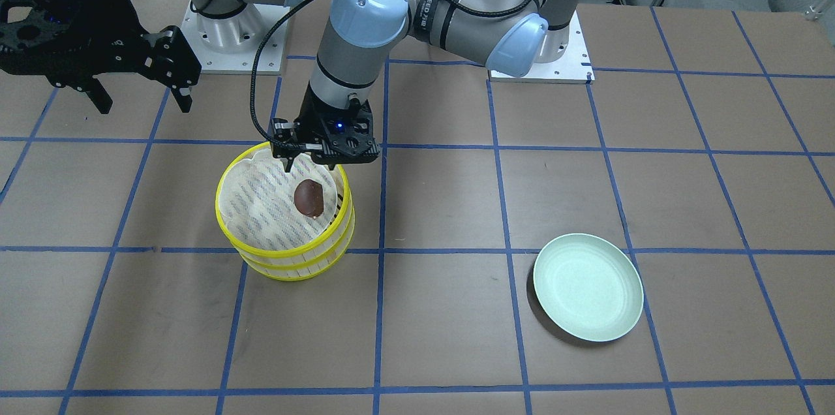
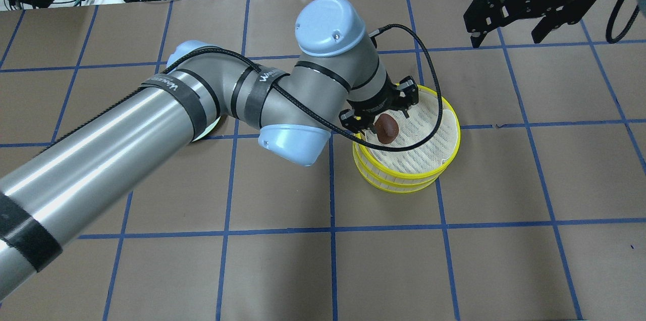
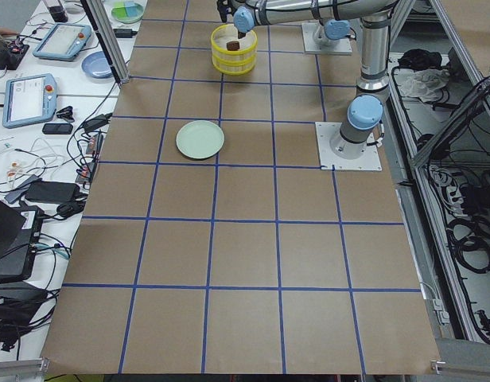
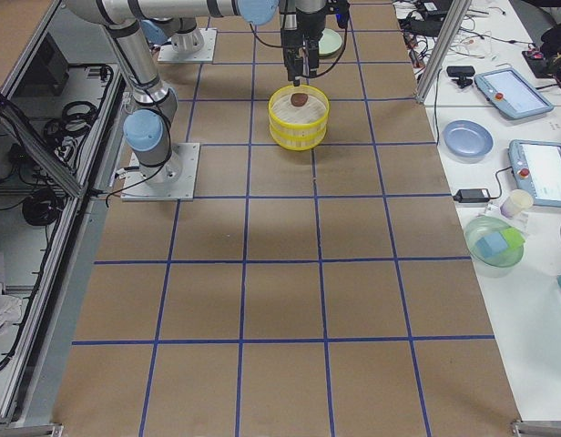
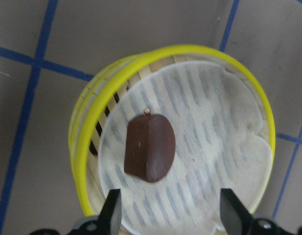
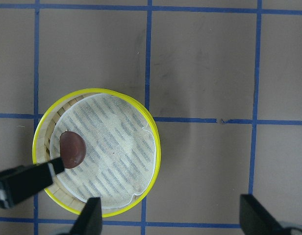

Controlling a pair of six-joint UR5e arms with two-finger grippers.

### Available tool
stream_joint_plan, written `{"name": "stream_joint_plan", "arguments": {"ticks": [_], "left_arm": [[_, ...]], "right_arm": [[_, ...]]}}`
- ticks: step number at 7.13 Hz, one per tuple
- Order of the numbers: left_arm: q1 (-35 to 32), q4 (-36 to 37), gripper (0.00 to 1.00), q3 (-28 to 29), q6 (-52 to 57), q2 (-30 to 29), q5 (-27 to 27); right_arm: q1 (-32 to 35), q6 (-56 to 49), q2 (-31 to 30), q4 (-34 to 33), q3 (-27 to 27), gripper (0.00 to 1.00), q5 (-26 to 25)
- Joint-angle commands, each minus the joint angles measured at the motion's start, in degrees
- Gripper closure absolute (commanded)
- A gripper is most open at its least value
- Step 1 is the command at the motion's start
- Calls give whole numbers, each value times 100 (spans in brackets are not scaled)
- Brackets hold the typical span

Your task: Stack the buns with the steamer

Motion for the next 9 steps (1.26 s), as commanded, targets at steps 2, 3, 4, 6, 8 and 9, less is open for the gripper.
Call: {"name": "stream_joint_plan", "arguments": {"ticks": [2,3,4,6,8,9], "left_arm": [[1278,-1323,2,52,2192,561,871],[1786,-1547,1,96,2818,737,1050],[2340,-1689,0,184,2886,870,1095],[3002,-1979,0,193,3707,1081,1104],[3119,-2513,0,211,4107,1475,1375],[3145,-2673,0,211,4125,1643,1386]], "right_arm": [[0,0,-9,6,1,0,6],[0,0,-9,6,1,0,6],[0,0,-9,6,1,0,6],[0,0,-9,6,9,0,6],[0,0,-17,6,18,0,6],[0,0,-17,-2,27,0,14]]}}
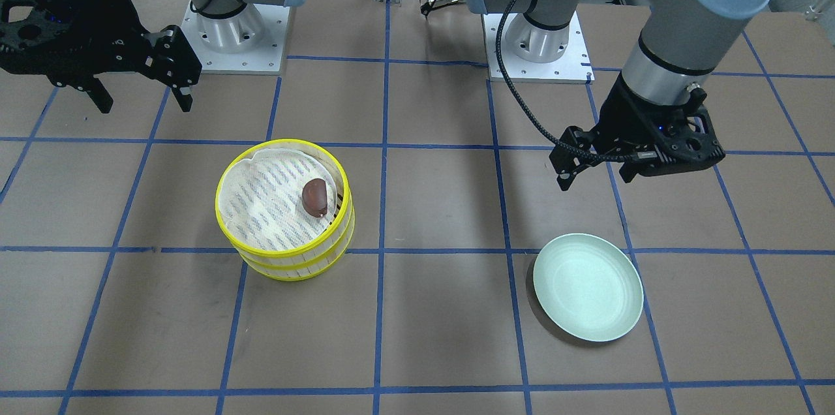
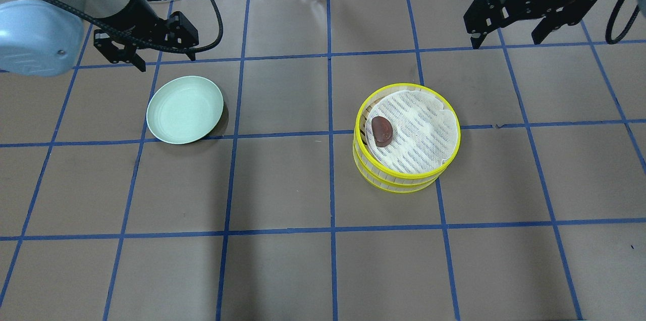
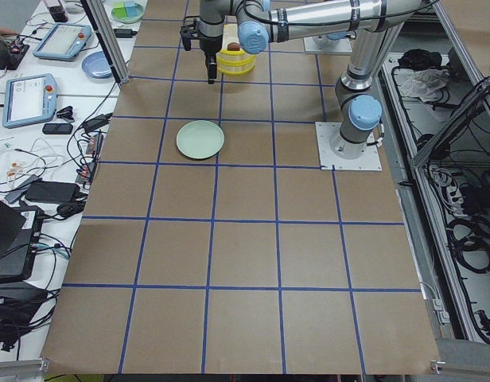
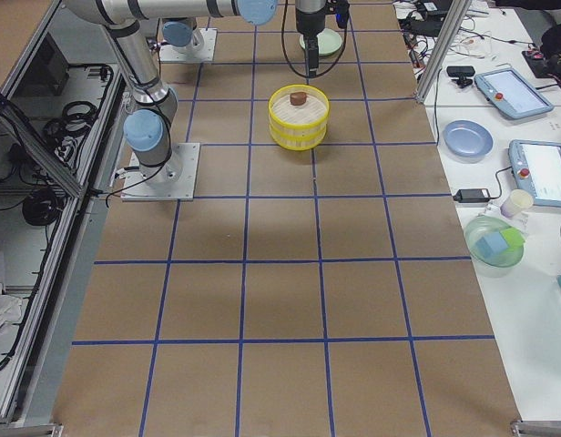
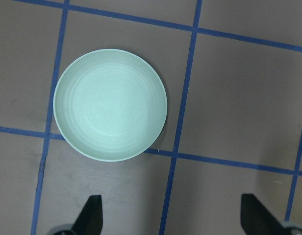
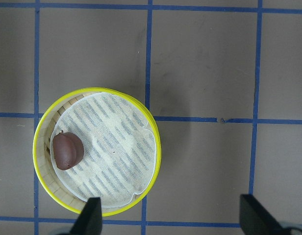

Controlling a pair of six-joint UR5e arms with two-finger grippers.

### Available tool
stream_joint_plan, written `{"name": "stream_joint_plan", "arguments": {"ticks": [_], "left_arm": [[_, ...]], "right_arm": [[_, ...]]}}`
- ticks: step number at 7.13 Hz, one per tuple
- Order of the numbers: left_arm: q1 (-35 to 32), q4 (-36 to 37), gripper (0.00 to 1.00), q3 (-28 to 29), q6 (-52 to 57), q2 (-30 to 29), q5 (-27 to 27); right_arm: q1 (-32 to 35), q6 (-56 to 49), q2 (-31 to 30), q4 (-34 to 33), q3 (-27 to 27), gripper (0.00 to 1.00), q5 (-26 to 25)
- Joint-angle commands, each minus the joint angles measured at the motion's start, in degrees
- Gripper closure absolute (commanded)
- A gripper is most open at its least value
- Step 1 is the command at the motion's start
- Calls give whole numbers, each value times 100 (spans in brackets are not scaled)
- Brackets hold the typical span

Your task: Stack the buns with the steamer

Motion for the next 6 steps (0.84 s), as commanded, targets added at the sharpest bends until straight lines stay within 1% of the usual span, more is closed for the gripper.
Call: {"name": "stream_joint_plan", "arguments": {"ticks": [1,3,6], "left_arm": [[39,-301,0,-3,97,340,184],[39,-581,0,-3,97,551,185],[-14,-601,0,-30,97,639,141]], "right_arm": [[0,0,-12,1,9,0,7],[0,0,-12,1,9,0,24],[0,0,-3,-7,9,0,33]]}}
